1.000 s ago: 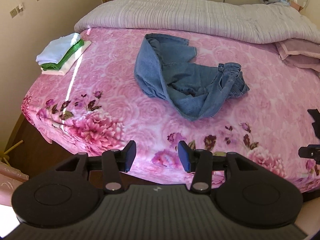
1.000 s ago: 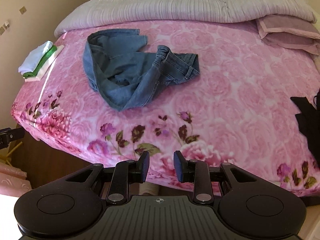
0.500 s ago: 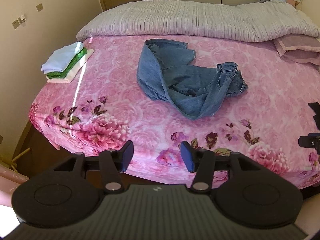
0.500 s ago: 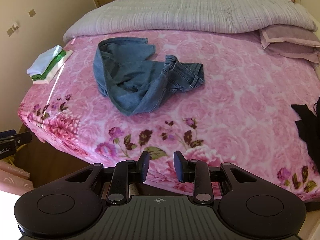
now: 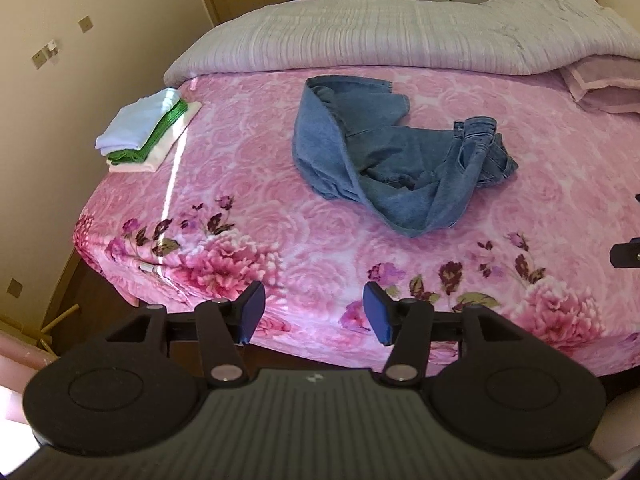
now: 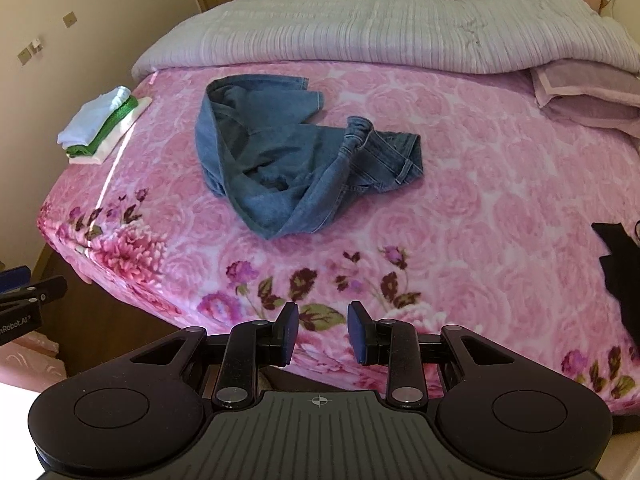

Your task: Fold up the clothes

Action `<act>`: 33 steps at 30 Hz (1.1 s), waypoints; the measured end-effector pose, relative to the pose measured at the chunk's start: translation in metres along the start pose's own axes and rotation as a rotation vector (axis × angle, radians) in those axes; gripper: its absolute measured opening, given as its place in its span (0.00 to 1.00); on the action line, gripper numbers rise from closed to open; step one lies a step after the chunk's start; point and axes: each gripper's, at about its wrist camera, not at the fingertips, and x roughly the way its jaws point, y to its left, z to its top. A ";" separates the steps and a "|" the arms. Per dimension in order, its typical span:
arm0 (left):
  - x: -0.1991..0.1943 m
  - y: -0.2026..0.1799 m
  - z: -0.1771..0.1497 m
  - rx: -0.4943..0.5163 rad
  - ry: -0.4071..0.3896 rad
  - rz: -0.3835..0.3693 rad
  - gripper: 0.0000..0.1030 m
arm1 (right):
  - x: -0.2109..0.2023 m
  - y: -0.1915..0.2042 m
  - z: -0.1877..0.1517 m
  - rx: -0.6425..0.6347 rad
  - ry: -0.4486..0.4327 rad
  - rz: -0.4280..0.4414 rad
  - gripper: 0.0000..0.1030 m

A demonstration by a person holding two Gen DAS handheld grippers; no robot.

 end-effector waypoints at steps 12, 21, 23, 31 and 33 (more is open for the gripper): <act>0.009 0.007 -0.004 -0.026 0.036 0.018 0.49 | 0.015 0.005 0.003 -0.018 0.028 0.014 0.31; 0.013 0.001 0.002 -0.023 0.034 0.026 0.49 | 0.020 -0.001 0.008 -0.012 0.025 0.023 0.31; 0.016 0.001 0.003 -0.022 0.037 0.025 0.49 | 0.022 -0.003 0.009 -0.008 0.026 0.025 0.31; 0.040 0.026 0.028 -0.069 0.032 0.008 0.49 | 0.035 -0.030 0.026 0.115 -0.003 0.013 0.31; 0.051 0.038 0.040 -0.087 0.029 0.002 0.49 | 0.038 -0.042 0.035 0.166 -0.025 -0.004 0.31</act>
